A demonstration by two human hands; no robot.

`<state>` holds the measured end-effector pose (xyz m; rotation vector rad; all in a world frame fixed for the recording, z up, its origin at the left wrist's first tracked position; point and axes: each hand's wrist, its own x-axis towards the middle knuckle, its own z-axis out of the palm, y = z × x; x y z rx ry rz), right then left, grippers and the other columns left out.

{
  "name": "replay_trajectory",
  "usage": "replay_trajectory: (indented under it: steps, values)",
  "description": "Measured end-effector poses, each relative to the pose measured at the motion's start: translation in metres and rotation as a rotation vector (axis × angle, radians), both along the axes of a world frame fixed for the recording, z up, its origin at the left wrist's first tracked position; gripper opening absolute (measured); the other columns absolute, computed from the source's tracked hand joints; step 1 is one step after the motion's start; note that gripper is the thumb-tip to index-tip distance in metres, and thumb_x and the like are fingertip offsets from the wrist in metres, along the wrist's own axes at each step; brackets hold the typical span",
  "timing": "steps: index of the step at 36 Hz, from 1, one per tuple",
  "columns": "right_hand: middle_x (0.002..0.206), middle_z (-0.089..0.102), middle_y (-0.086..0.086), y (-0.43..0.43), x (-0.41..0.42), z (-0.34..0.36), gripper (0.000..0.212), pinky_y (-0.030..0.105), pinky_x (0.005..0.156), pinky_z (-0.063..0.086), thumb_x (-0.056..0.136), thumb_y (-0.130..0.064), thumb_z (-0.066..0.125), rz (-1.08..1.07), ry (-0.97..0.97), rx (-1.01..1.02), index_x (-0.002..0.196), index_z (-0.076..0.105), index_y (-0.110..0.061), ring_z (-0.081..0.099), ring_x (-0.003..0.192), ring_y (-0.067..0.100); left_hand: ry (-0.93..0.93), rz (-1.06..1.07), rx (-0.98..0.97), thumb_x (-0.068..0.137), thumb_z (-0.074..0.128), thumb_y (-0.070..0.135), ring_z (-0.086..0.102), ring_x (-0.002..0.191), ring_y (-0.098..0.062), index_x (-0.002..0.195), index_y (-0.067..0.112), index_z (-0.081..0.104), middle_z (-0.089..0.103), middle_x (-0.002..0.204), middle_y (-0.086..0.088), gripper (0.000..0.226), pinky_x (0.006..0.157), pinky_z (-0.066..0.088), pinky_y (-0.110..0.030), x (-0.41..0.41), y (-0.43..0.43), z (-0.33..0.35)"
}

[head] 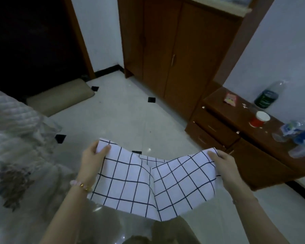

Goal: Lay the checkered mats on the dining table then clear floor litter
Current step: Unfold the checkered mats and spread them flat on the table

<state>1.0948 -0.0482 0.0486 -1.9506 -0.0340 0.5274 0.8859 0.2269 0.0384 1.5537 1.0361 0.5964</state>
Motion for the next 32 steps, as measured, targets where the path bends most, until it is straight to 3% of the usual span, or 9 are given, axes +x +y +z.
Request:
replay_trajectory:
  steps: [2, 6, 9, 14, 18, 21, 24, 29, 32]
  values:
    - [0.076, 0.065, 0.006, 0.037, 0.024, -0.003, 0.012, 0.024, 0.059, 0.044, 0.091, -0.009, 0.054, 0.056, 0.009, 0.001, 0.088, 0.065, -0.006, 0.059, 0.068, 0.016, 0.001, 0.054, 0.004, 0.088, 0.059, 0.007, 0.054, 0.067, -0.006, 0.092, 0.009, 0.062, 0.061, 0.076, 0.004, 0.005, 0.053, 0.045, -0.008, 0.008, 0.024, -0.003]
    - [0.078, 0.065, 0.004, 0.117, 0.068, -0.018, 0.011, 0.024, 0.057, 0.041, 0.091, -0.008, 0.054, 0.183, 0.03, 0.008, 0.088, 0.064, -0.008, 0.058, 0.069, 0.013, 0.052, 0.136, -0.021, 0.088, 0.06, 0.01, 0.053, 0.069, -0.016, 0.088, 0.008, 0.063, 0.061, 0.077, -0.005, 0.004, 0.061, 0.044, -0.023, 0.015, 0.074, -0.015]
    - [0.078, 0.065, 0.003, 0.18, 0.1, -0.028, 0.011, 0.025, 0.059, 0.043, 0.091, -0.008, 0.054, 0.283, 0.053, 0.006, 0.087, 0.064, -0.008, 0.059, 0.071, 0.015, 0.062, 0.233, -0.052, 0.088, 0.061, 0.012, 0.06, 0.082, -0.023, 0.093, 0.012, 0.064, 0.067, 0.089, -0.009, 0.006, 0.073, 0.049, -0.033, 0.021, 0.11, -0.02]
    - [0.081, 0.067, 0.006, 0.296, 0.15, -0.017, 0.013, 0.027, 0.061, 0.046, 0.091, -0.011, 0.054, 0.507, 0.046, 0.025, 0.083, 0.065, -0.011, 0.062, 0.074, 0.02, 0.03, 0.401, -0.002, 0.089, 0.059, 0.009, 0.061, 0.082, -0.02, 0.086, 0.02, 0.064, 0.066, 0.086, -0.003, 0.012, 0.068, 0.048, -0.027, 0.038, 0.167, 0.001]
    - [0.08, 0.066, 0.003, 0.393, 0.177, 0.008, 0.013, 0.029, 0.065, 0.047, 0.091, -0.012, 0.055, 0.658, -0.018, 0.066, 0.083, 0.065, -0.014, 0.061, 0.074, 0.017, 0.006, 0.542, 0.079, 0.088, 0.061, 0.012, 0.062, 0.085, -0.016, 0.09, 0.022, 0.066, 0.068, 0.09, 0.001, 0.011, 0.078, 0.05, -0.033, 0.04, 0.212, 0.028]
    - [0.081, 0.067, 0.005, 0.462, 0.184, 0.023, 0.011, 0.032, 0.07, 0.047, 0.09, -0.015, 0.057, 0.743, -0.043, 0.113, 0.086, 0.066, -0.011, 0.061, 0.075, 0.02, -0.03, 0.666, 0.15, 0.087, 0.062, 0.015, 0.063, 0.082, -0.014, 0.083, 0.029, 0.066, 0.071, 0.081, 0.007, 0.015, 0.075, 0.051, -0.032, 0.034, 0.238, 0.048]
    - [0.079, 0.067, 0.009, 0.522, 0.181, 0.031, 0.013, 0.03, 0.065, 0.047, 0.09, -0.014, 0.056, 0.807, -0.016, 0.161, 0.087, 0.067, -0.006, 0.06, 0.071, 0.021, -0.008, 0.76, 0.199, 0.087, 0.063, 0.018, 0.064, 0.082, -0.01, 0.084, 0.029, 0.066, 0.071, 0.082, 0.016, 0.011, 0.074, 0.051, -0.029, 0.024, 0.263, 0.059]
    - [0.091, 0.069, 0.019, 0.611, 0.154, 0.021, 0.014, 0.04, 0.077, 0.05, 0.09, -0.015, 0.056, 0.948, 0.035, 0.148, 0.086, 0.067, -0.006, 0.063, 0.08, 0.028, 0.003, 0.88, 0.187, 0.088, 0.062, 0.017, 0.066, 0.088, -0.017, 0.091, 0.023, 0.066, 0.071, 0.09, 0.002, 0.009, 0.079, 0.052, -0.038, 0.007, 0.301, 0.056]
    - [0.096, 0.069, 0.022, 0.661, 0.129, 0.019, 0.014, 0.044, 0.081, 0.05, 0.09, -0.013, 0.056, 1.032, 0.015, 0.134, 0.082, 0.067, -0.009, 0.062, 0.081, 0.028, -0.013, 0.931, 0.174, 0.087, 0.064, 0.021, 0.067, 0.09, -0.012, 0.093, 0.026, 0.067, 0.072, 0.093, 0.003, 0.008, 0.083, 0.054, -0.039, -0.004, 0.325, 0.058]
